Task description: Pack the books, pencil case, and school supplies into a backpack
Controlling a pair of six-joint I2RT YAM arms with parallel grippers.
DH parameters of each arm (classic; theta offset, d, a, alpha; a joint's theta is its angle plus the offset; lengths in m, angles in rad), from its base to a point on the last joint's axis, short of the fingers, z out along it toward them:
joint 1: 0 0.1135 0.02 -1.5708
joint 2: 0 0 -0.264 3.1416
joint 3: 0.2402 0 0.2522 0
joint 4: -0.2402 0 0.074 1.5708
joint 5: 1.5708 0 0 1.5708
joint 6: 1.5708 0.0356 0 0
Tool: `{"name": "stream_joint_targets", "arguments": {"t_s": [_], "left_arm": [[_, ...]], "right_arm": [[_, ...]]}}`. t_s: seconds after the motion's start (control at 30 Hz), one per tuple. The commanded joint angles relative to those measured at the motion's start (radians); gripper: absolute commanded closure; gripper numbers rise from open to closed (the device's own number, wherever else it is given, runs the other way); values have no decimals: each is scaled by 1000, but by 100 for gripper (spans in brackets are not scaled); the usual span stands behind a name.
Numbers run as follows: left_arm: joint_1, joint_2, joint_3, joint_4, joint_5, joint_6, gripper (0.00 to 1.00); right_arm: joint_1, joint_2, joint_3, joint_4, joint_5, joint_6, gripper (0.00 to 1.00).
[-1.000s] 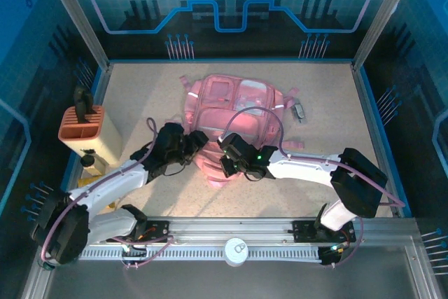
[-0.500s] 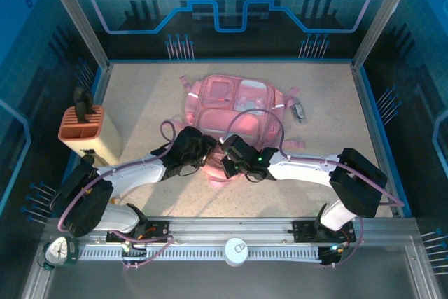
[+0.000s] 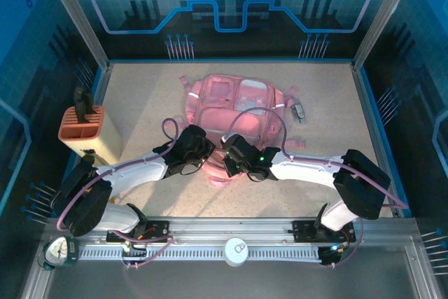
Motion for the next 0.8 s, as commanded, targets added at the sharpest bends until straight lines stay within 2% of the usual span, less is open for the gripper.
{"name": "stream_joint_targets", "arguments": {"t_s": [0.0,0.3,0.57,0.63,0.77], "left_arm": [[55,-55,41,-52,-94,102,100],[218,-121,73,-125,-27,232,100],[365,-83,140,-157,71,366,100],[406,-49,180,-182,105,410,100],[466,19,246,-200,186,498,97]], "right_arm": [[-24,-47,-13,-123,21,11,100],[-88,-117,-63,-186,61,-13,100],[-178,-121,-28,-206,71,-66,100],[-184,-105,-3,-198,42,-84,100],[-146,-80,48,-138,-92,-80,100]]}}
